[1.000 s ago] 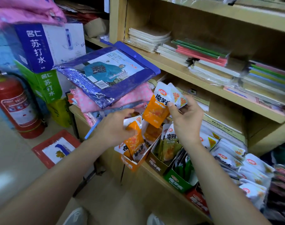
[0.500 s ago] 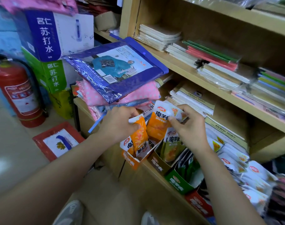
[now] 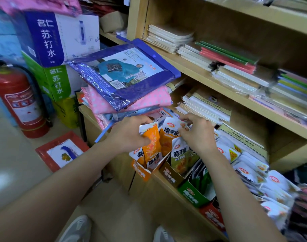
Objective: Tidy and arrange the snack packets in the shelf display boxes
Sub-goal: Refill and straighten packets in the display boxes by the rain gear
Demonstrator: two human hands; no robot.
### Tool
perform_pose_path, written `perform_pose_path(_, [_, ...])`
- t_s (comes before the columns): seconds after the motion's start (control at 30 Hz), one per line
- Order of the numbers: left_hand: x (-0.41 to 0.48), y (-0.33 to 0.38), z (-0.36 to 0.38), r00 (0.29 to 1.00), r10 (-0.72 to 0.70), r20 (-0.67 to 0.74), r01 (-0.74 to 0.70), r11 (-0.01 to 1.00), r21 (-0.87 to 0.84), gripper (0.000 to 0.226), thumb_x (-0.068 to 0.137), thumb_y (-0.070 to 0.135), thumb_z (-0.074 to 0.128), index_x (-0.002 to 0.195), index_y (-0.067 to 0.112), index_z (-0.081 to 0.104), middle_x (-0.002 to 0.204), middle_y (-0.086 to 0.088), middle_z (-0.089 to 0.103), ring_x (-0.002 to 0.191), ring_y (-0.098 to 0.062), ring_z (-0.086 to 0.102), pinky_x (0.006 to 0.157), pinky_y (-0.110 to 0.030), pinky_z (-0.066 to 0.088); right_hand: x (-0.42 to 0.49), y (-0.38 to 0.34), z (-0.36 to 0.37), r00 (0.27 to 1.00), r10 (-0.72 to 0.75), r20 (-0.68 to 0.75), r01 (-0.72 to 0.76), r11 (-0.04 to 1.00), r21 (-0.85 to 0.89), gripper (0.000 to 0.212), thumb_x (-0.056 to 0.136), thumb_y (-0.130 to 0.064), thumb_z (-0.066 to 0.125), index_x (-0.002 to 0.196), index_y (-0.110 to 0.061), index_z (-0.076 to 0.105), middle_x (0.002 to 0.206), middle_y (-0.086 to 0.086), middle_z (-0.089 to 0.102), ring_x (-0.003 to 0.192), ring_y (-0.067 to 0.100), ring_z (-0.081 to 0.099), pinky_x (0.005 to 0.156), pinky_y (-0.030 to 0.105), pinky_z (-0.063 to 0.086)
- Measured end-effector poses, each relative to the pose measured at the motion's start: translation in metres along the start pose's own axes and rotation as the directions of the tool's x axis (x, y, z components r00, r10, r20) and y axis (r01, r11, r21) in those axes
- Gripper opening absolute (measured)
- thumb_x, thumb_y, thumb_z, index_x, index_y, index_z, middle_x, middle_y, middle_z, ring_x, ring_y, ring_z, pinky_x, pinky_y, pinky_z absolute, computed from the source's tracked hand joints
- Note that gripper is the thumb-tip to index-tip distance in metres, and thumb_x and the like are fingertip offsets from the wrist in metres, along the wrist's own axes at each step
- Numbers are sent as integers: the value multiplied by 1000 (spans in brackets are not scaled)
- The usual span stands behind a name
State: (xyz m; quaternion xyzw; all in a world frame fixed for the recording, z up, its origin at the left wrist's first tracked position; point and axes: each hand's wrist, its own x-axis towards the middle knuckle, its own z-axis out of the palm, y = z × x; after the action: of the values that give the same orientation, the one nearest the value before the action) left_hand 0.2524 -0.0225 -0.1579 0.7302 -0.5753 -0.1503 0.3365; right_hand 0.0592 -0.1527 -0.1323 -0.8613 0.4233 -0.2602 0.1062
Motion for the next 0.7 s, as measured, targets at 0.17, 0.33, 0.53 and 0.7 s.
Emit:
perform_pose_path(0.17, [2, -2, 9, 999, 7, -35, -8, 1000, -10, 38, 79, 28, 80, 113, 36, 64, 110, 18, 69, 90, -11, 68, 81, -42, 57, -2, 5, 0, 1000, 4, 2, -5, 995, 103, 32, 85, -18, 77, 117, -19, 73, 100, 0, 70, 71, 9, 57, 75, 35, 56])
perform_pose_path(0.33, [7, 2, 16, 995, -2, -96, 5, 1000, 31, 30, 84, 29, 78, 112, 33, 66, 113, 14, 70, 103, -13, 66, 83, -39, 56, -21, -2, -12, 975, -217, 49, 205, 962, 182, 32, 84, -26, 80, 116, -24, 73, 114, -7, 66, 108, 11, 54, 90, 30, 45])
perform_pose_path(0.53, [9, -2, 14, 997, -9, -75, 7, 1000, -28, 26, 80, 20, 81, 101, 26, 67, 102, 11, 71, 95, -12, 67, 81, -41, 57, -27, 4, -17, 974, -174, 145, 177, 984, -10, 11, 78, -18, 85, 85, -19, 76, 87, -8, 64, 88, 10, 57, 83, 32, 51])
perform_pose_path(0.7, [4, -7, 9, 998, 8, -57, -14, 995, -100, 25, 76, 19, 86, 85, 32, 66, 91, 12, 74, 86, -8, 69, 79, -43, 59, -21, 13, -15, 999, -54, -1, 54, 992, -111, 18, 72, -16, 88, 82, -16, 73, 88, 1, 60, 91, 24, 55, 75, 33, 44])
